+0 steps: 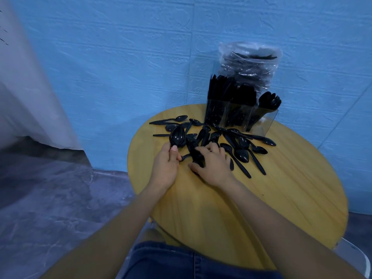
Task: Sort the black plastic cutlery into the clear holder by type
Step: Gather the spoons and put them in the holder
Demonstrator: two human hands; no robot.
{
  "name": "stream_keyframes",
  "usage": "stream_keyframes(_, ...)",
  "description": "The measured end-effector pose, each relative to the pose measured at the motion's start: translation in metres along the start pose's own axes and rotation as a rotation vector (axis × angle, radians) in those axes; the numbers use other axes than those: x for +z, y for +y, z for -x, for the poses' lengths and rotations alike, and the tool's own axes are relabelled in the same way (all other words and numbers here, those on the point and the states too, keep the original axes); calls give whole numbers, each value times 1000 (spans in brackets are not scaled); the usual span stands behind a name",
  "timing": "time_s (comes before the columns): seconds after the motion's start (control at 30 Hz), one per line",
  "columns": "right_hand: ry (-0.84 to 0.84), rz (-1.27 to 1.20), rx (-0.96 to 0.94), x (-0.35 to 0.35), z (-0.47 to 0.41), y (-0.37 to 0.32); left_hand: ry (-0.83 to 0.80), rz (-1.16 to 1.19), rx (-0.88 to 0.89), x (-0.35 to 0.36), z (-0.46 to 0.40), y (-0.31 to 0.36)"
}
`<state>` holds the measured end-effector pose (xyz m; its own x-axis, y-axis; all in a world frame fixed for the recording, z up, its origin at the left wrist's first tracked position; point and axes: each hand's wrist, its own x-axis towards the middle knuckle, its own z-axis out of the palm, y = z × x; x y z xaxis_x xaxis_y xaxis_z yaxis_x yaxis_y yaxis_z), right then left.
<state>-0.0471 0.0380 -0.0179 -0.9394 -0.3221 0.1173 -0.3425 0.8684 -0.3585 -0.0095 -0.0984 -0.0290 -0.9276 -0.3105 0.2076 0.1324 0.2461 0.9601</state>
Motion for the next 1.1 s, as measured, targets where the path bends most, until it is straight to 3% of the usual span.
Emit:
stream_keyframes(0.37, 39, 45, 47, -14, -4, 19, -2, -78, 121, 2, 1, -6)
stream_keyframes(0.77, 176, 3, -7, -15, 0, 23, 1, -71, 93, 2, 1, -7)
stream_keyframes(1.1, 415, -272, -4, -38, -2, 29, 9, -35, 73, 2, -2, -8)
